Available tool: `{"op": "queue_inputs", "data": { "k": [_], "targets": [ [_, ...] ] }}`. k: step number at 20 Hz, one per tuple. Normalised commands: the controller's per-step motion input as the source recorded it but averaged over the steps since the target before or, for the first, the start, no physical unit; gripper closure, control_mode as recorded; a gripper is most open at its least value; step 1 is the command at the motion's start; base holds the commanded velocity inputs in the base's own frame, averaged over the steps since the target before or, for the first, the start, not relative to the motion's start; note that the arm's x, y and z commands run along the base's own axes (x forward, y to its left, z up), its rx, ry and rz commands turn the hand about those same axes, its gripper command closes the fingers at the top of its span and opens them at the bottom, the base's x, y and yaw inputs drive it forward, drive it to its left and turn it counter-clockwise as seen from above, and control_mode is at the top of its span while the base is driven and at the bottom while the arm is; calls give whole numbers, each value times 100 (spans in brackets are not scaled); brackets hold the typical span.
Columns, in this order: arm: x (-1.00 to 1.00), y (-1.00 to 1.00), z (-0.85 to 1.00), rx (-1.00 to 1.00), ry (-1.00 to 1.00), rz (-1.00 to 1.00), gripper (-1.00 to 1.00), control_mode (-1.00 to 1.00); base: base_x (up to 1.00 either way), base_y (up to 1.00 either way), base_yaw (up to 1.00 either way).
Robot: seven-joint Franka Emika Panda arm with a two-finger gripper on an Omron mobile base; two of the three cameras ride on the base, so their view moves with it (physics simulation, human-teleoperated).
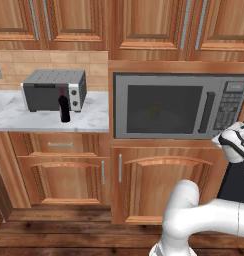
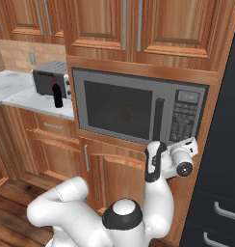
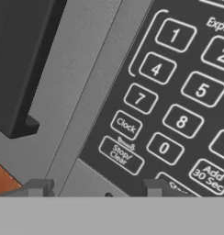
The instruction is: Place the microwavable item in the microwave. Then, close the microwave door and press the start button.
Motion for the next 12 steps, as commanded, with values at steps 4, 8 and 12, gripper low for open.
{"op": "queue_inputs", "data": {
  "k": [4,8,12],
  "targets": [
    [14,-33,-4,0,0,0,-100,-100,0,0,0],
    [21,-25,-12,0,0,0,-100,-100,0,0,0],
    [26,-20,-13,0,0,0,-100,-100,0,0,0]
  ]
}}
